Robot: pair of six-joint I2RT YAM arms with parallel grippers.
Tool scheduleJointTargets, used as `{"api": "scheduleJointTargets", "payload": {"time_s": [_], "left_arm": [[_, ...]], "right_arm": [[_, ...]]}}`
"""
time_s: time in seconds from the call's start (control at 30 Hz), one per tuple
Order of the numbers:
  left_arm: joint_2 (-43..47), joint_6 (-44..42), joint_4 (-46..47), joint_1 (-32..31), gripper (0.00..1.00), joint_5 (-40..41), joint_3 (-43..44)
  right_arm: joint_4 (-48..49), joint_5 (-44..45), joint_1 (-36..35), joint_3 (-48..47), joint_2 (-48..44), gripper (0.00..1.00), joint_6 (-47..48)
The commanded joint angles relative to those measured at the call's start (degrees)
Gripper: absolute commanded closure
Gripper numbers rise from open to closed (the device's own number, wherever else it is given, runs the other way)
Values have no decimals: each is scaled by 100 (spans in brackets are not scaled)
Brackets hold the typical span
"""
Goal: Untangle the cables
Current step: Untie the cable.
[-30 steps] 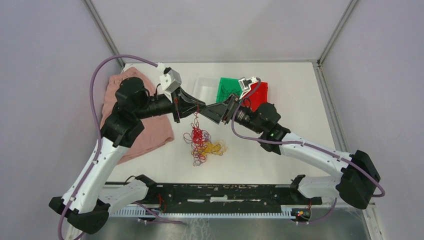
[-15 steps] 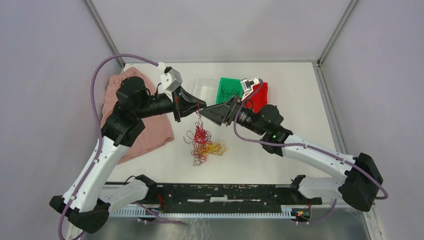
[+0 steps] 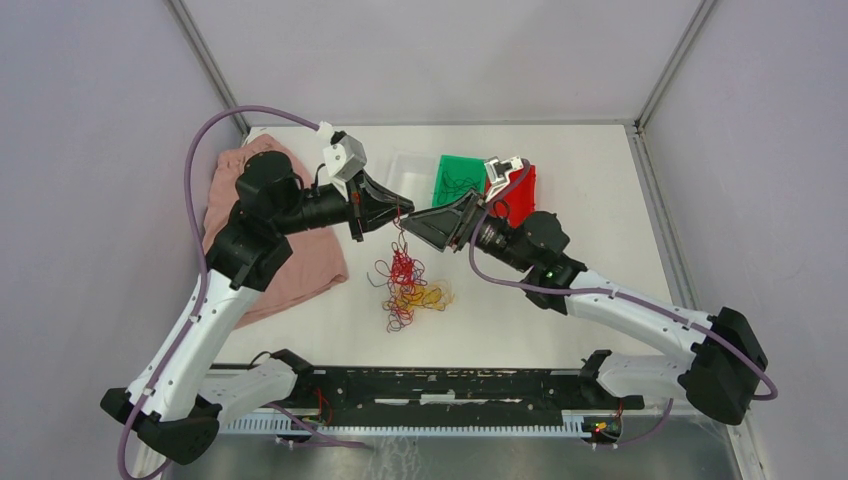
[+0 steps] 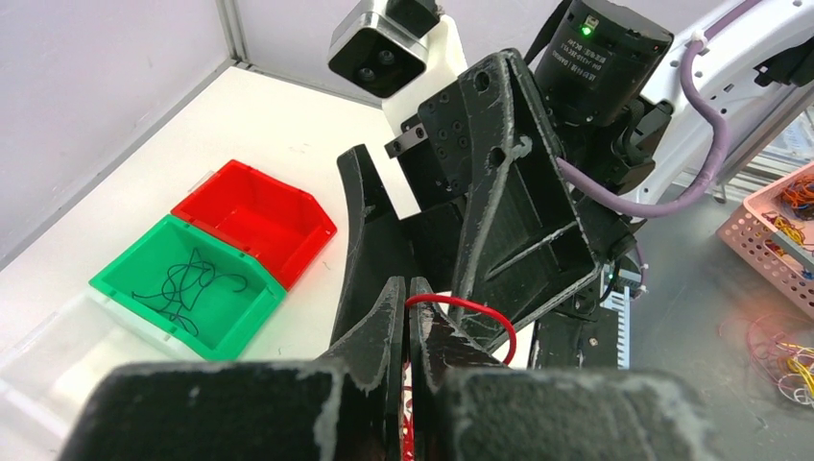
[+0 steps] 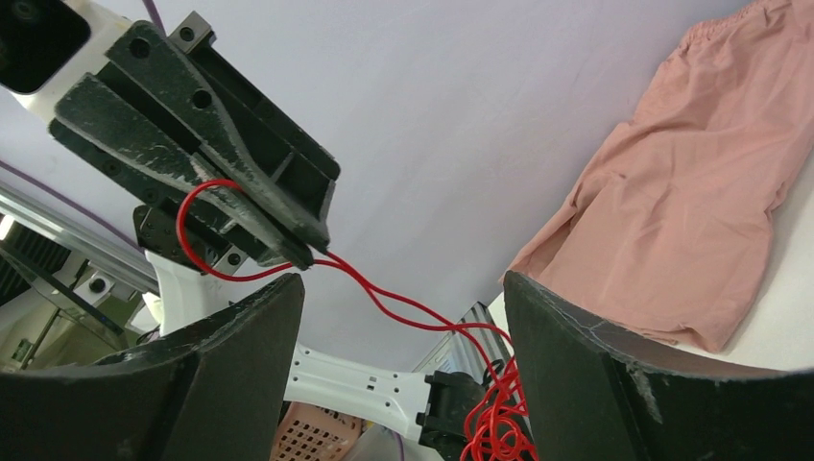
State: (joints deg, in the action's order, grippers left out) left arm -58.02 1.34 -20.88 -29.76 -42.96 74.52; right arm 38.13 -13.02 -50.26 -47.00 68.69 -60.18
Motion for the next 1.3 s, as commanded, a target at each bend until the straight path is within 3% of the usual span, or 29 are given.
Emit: {"api": "scheduleJointTargets", "payload": {"time_s": [0.0,0.4,0.83,1.27], "left_arm": [[107,347,287,-30,97,17,87],[253,531,383,-24,97,111,-112],[309,740,392,-25,97,-237,1],[293,671,392,-21,97,-274,-36]], "right_arm": [[272,149,-72,-299,131,18,95],[80,567,-308,-600,497,19,299],[-52,1204,-203,-177,422,19,69],[1275,484,-151,-172,608,20,-521]]}}
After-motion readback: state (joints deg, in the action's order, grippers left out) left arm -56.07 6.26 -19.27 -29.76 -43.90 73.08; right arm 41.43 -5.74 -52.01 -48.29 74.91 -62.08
